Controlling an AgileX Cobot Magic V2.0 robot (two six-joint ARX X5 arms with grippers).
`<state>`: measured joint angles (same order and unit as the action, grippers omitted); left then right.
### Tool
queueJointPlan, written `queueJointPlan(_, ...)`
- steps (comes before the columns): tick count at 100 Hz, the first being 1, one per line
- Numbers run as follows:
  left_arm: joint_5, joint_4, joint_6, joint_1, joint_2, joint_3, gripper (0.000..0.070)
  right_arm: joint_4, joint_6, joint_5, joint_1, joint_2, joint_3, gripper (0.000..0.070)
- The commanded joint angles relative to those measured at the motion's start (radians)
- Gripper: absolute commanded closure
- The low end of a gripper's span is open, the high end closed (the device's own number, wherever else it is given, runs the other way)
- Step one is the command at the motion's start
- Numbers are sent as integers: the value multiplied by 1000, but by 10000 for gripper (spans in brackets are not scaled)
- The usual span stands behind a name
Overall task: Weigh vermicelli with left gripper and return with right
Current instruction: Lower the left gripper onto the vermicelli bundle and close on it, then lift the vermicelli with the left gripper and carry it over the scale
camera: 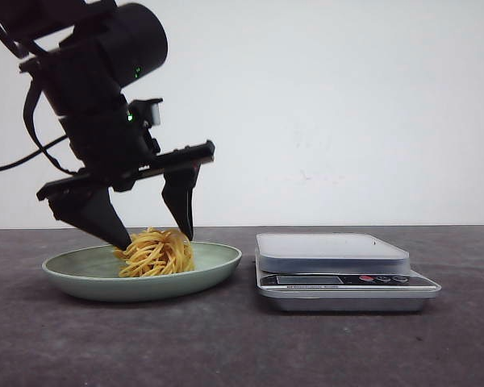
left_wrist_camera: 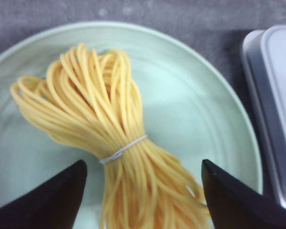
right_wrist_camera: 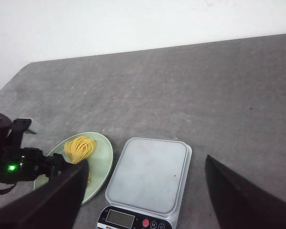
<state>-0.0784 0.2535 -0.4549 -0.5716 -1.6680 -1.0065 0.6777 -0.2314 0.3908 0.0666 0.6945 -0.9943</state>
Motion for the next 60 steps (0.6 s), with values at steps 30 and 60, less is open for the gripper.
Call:
queueJointPlan(30, 11, -21, -3, -4, -40, -18, 696, -3, 16, 2, 3, 3, -18, 207)
queueJointPlan(60, 7, 32, 12, -4, 46, -52, 696, 17, 27, 2, 3, 3, -18, 207)
